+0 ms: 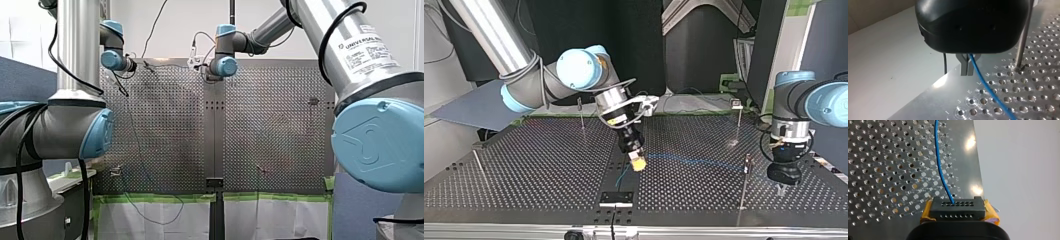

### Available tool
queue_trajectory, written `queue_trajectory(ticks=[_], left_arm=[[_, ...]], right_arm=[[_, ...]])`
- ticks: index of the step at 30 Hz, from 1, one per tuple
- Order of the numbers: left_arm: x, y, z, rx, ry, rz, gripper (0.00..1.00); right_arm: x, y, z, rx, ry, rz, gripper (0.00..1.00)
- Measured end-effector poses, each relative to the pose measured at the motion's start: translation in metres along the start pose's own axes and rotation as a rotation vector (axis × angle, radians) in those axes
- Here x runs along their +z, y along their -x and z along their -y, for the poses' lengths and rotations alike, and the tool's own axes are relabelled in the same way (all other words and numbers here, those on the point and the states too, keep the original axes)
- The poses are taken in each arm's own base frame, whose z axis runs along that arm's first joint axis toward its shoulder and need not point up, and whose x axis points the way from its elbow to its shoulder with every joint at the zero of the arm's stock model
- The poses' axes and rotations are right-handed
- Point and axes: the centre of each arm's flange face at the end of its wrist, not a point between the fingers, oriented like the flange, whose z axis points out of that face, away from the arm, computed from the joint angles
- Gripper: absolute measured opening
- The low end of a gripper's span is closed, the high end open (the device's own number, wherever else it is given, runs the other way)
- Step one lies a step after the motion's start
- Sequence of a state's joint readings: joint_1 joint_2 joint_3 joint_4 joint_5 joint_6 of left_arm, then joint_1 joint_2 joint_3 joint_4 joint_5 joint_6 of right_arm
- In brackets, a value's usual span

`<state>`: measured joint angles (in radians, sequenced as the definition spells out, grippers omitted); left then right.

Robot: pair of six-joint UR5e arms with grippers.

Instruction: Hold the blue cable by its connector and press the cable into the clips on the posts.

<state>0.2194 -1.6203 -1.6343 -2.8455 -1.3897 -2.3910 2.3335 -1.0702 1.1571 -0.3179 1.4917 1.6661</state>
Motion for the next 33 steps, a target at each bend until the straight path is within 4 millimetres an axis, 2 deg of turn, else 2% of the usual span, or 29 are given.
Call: queue_trajectory(ticks=[7,15,21,33], left_arm=[[0.000,0.001,0.000,-0.001,0.004,0.002,0.00],[0.000,0.001,-0.001,-0.004,0.009,0.005,0.00],[0.000,0.001,-0.001,-0.007,0.010,0.006,0.00],[-0.002,0.001,-0.003,0.007,0.036,0.010,0.00]], right_arm=[[0.003,-0.002,-0.016,-0.001,0.021,-0.005,0.00],[0.008,0.015,-0.031,-0.001,0.031,0.016,0.00],[0.011,0.014,-0.042,0.004,0.034,0.012,0.00],[0.012,0.013,-0.046,0.006,0.028,0.015,0.00]])
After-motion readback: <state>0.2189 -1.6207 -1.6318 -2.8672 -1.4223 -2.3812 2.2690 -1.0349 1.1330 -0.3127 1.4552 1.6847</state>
